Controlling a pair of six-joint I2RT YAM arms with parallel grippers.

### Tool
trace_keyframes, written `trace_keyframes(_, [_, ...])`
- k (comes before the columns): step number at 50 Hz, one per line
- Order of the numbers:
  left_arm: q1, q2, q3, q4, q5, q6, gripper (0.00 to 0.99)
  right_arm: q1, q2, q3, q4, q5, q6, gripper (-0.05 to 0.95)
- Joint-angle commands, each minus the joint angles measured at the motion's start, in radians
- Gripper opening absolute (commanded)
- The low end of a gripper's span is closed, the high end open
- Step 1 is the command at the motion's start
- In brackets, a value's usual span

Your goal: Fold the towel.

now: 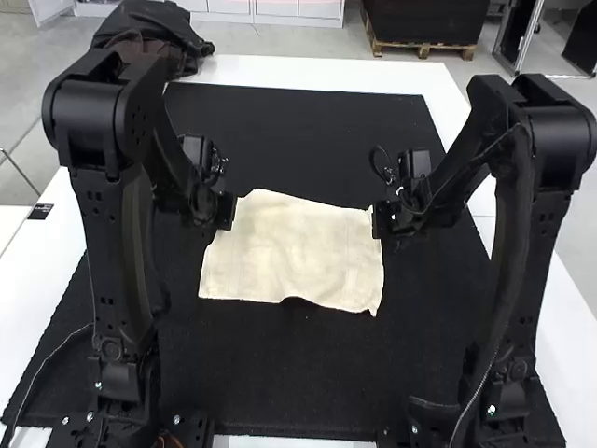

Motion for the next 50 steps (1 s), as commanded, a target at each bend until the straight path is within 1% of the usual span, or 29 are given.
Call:
trace_keyframes(1, [-0.005,0.008,-0.018,0.017,0.007,0.006,0.025,0.025,0.055,-0.008,-0.013,-0.113,-0.007,-0.02])
trace_keyframes(6, [-0.001,0.007,-0.021,0.031,0.012,0.006,0.025,0.022,0.050,-0.013,-0.007,-0.113,0.001,-0.02])
trace_keyframes(21, [0.002,-0.028,0.005,0.034,0.012,-0.002,0.025,0.008,-0.020,-0.014,-0.007,-0.113,0.028,-0.02])
trace_keyframes(26, [0.002,-0.051,0.014,0.019,0.012,-0.003,0.025,-0.004,-0.055,-0.016,-0.008,-0.125,0.043,-0.02])
trace_keyframes(36, [0.002,-0.108,0.014,-0.010,0.012,-0.002,0.025,-0.038,-0.132,-0.032,-0.011,-0.134,0.047,-0.02])
trace_keyframes(42, [0.002,-0.154,0.014,-0.047,0.012,-0.002,0.025,-0.055,-0.167,-0.042,-0.019,-0.152,0.054,-0.02])
trace_keyframes(46, [0.004,-0.191,0.011,-0.093,0.022,0.000,0.025,-0.066,-0.192,-0.049,-0.039,-0.163,0.054,-0.02])
trace_keyframes(50, [0.005,-0.219,0.010,-0.148,0.022,0.009,0.025,-0.069,-0.215,-0.060,-0.070,-0.172,0.054,-0.02])
